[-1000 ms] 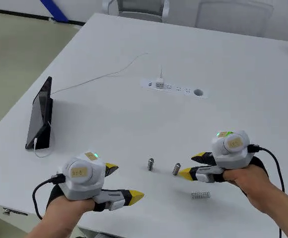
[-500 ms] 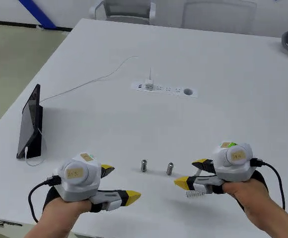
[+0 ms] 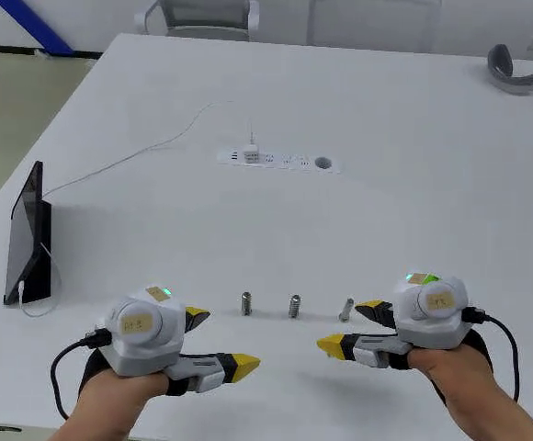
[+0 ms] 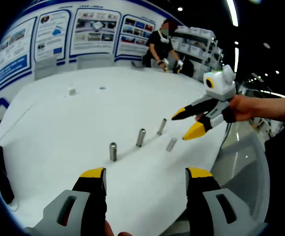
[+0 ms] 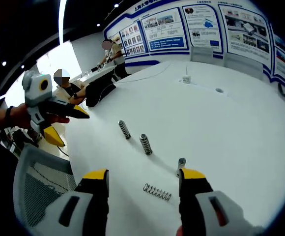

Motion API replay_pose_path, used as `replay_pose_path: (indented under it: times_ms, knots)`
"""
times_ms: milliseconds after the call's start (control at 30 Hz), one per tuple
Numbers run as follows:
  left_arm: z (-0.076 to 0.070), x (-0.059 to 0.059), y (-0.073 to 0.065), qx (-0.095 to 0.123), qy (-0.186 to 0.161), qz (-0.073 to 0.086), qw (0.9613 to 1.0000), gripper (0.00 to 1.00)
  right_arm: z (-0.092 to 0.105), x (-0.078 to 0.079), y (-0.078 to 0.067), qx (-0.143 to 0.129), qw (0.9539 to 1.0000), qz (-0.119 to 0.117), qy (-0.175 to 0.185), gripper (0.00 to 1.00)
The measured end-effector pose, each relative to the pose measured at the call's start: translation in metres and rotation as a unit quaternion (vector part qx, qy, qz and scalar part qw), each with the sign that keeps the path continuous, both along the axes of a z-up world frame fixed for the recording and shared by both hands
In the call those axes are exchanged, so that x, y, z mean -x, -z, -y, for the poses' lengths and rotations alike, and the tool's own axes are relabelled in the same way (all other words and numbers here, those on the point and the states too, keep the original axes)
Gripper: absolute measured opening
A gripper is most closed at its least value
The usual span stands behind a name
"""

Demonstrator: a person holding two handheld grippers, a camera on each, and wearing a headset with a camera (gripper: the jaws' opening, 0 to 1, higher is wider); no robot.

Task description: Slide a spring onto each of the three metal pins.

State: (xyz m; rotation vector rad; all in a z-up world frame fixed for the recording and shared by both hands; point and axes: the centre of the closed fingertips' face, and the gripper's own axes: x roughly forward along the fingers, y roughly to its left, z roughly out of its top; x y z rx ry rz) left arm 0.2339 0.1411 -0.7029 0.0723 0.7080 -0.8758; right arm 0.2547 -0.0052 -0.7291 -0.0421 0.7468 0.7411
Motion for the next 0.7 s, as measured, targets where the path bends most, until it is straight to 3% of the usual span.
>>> replay_pose_path:
  times_ms: [333,700]
  knots:
    - [0.016,0.005,0.005,0.0,0.018,-0.006,0.9998,0.67,0.019,0.016,0.0,-0.011,0.9995,0.005,0.029,0.64]
    - [0.031,0.006,0.008,-0.004,0.039,-0.011,0.9992,0.68,0.044,0.034,0.004,-0.013,0.9987,-0.006,0.05,0.73]
